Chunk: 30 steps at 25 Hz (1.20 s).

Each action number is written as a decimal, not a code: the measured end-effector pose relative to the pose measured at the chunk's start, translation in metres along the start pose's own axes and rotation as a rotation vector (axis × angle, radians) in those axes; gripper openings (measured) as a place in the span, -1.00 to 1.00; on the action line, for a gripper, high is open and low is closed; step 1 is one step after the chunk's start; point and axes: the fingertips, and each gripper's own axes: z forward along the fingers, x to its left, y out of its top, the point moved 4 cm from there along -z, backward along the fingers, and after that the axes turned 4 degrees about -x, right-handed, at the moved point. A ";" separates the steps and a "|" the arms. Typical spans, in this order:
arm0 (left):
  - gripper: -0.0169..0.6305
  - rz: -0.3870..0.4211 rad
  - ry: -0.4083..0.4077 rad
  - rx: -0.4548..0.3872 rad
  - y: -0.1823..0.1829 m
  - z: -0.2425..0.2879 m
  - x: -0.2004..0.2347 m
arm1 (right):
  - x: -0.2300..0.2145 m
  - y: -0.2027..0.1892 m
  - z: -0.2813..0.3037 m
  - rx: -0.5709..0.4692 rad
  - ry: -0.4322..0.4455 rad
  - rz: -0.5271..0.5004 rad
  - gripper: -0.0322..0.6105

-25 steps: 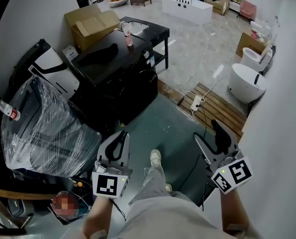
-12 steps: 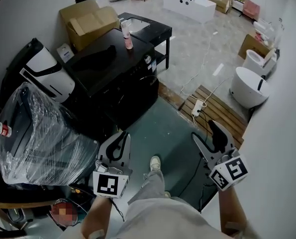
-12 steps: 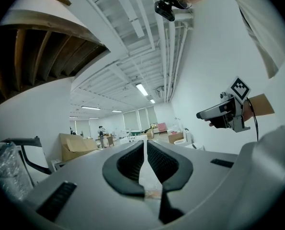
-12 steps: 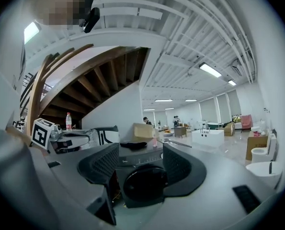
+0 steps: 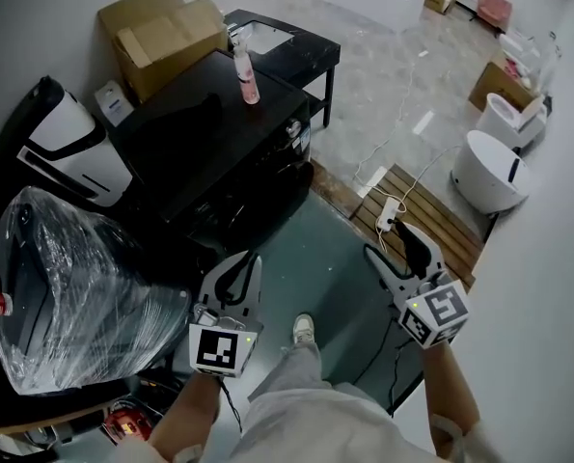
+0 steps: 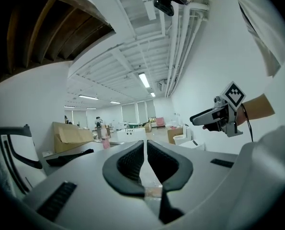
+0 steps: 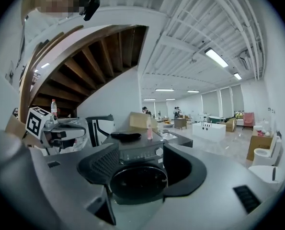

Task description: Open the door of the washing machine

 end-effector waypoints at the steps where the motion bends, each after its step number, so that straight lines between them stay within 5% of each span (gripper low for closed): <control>1: -0.84 0.005 -0.005 0.015 -0.008 0.011 0.009 | -0.007 -0.002 0.016 0.014 0.007 0.001 0.03; 10: -0.84 -0.027 0.024 0.110 -0.067 0.078 0.059 | -0.042 -0.034 0.130 0.125 0.114 -0.008 0.05; 15: -0.84 -0.052 0.049 0.174 -0.104 0.099 0.072 | -0.055 -0.065 0.184 0.202 0.167 -0.115 0.05; 20: -0.84 -0.143 0.144 0.251 -0.133 0.122 0.091 | -0.076 -0.097 0.232 0.274 0.248 -0.127 0.05; 30: -0.84 -0.166 0.365 0.354 -0.193 0.158 0.095 | -0.133 -0.169 0.324 0.392 0.478 -0.166 0.07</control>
